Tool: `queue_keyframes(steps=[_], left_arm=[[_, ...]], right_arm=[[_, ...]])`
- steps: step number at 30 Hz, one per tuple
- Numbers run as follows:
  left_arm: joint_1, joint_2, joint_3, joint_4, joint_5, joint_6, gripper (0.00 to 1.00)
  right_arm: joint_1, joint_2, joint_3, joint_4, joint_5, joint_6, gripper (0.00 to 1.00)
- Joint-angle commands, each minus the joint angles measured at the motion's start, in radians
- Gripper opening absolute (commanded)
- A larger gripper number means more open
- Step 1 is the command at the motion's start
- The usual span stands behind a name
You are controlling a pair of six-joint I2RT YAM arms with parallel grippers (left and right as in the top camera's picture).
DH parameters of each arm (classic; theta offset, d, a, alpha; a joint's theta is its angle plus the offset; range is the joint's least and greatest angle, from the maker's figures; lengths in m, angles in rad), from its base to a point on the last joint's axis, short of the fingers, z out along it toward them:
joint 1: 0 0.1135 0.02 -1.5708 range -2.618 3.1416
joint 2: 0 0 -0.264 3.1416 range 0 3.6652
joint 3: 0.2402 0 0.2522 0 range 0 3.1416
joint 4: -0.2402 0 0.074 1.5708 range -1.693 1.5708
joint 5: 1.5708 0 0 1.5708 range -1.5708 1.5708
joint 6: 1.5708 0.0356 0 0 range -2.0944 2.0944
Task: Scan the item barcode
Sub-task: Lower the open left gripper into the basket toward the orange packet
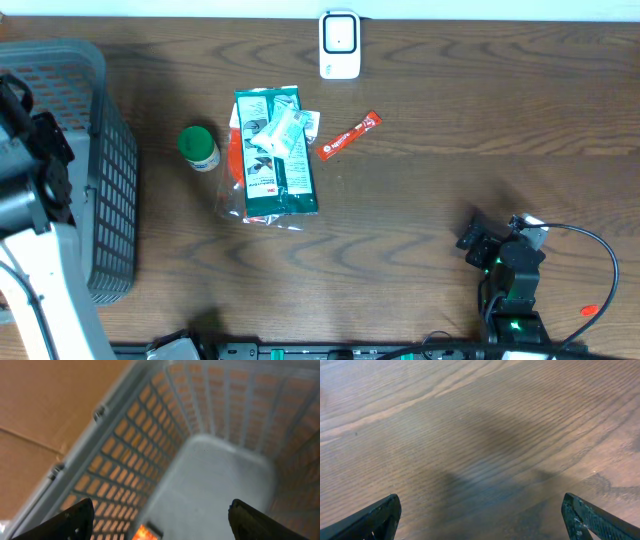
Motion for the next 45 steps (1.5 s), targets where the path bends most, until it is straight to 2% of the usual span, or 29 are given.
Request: queue_keyframes(steps=[1,13,19,31,32,45], left_arm=[[0.03,0.001,0.005,-0.031,-0.004,-0.026,0.85],[0.17,0.006,0.005,-0.222,-0.003,-0.023,0.85],[0.177,0.013,0.002,-0.312,0.012,0.007,0.85],[0.177,0.05,-0.008,-0.317,0.016,0.019,0.85],[0.177,0.057,-0.008,-0.315,0.016,0.019,0.98],[0.177,0.242,-0.008,-0.316,0.03,0.083,0.98]], right_arm=[[0.002,0.0,-0.001,0.002,-0.022,0.035,0.99],[0.002,0.0,-0.001,0.015,-0.026,0.078,0.99],[0.002,0.0,-0.001,0.018,-0.031,0.095,0.99],[0.002,0.0,-0.001,0.021,-0.034,0.095,0.99],[0.002,0.0,-0.001,0.021,-0.034,0.095,0.99],[0.002,0.0,-0.001,0.02,-0.033,0.09,0.99]])
